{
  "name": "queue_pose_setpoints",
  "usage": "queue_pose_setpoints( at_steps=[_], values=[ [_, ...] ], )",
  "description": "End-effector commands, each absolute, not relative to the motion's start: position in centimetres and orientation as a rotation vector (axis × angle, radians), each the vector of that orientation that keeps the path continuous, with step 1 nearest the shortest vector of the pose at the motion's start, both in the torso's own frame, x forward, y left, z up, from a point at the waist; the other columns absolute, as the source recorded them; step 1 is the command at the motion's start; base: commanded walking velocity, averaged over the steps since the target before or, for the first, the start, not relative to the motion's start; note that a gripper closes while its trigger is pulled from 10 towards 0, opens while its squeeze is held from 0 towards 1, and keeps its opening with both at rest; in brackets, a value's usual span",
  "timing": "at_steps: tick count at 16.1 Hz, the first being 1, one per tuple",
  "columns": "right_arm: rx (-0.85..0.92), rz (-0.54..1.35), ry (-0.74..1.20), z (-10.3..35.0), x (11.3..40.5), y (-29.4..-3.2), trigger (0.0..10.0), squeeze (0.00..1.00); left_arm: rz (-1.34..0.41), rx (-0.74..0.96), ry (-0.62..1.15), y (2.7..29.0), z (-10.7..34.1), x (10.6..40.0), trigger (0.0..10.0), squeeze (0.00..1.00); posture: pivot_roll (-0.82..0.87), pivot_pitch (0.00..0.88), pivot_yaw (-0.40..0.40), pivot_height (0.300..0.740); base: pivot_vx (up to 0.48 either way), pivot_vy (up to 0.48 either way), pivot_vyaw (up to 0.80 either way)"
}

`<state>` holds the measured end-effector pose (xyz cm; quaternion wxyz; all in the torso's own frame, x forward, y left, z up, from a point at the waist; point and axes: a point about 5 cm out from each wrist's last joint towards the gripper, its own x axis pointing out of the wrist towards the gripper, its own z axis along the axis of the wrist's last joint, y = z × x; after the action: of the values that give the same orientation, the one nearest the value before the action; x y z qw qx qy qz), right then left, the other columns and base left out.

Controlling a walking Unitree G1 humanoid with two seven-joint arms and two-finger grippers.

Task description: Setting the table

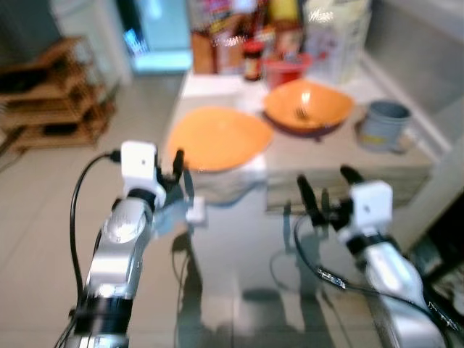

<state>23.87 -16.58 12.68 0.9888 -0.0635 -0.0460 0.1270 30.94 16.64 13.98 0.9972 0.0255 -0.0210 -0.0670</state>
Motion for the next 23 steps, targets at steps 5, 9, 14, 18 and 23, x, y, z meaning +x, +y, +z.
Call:
queue_pose_setpoints(
  at_steps=[5, 9, 14, 18, 23],
  values=[
    [-0.119, 0.354, -0.016, 13.0, 22.1, -16.7, 10.0, 0.0, -0.174, 0.082, -0.07, 16.6, 16.2, 32.2, 10.0, 0.0, -0.18, 0.0, 0.071, 0.735, 0.268, 0.0, 0.0],
    [-0.084, 0.365, 0.001, 12.8, 22.0, -15.8, 10.0, 0.0, -0.205, 0.042, -0.046, 16.8, 18.8, 34.3, 10.0, 0.0, -0.18, 0.0, 0.075, 0.735, 0.0, 0.0, 0.0],
    [-0.07, 0.358, 0.012, 12.8, 22.3, -15.6, 10.0, 0.0, -0.165, -0.161, 0.228, 18.3, 17.8, 37.1, 10.0, 0.0, -0.18, 0.0, 0.077, 0.735, 0.0, 0.0, 0.0],
    [-0.072, 0.364, 0.014, 12.8, 22.2, -15.5, 10.0, 0.0, -0.164, -0.317, 0.406, 18.7, 16.4, 37.7, 10.0, 0.0, -0.18, 0.0, 0.076, 0.735, 0.0, 0.0, 0.0],
    [-0.071, 0.371, 0.016, 12.8, 21.8, -15.2, 10.0, 0.0, -0.254, -0.422, 0.41, 16.6, 17.8, 38.4, 10.0, 0.0, -0.19, 0.0, 0.087, 0.735, 0.0, 0.0, 0.0]
  ],
)
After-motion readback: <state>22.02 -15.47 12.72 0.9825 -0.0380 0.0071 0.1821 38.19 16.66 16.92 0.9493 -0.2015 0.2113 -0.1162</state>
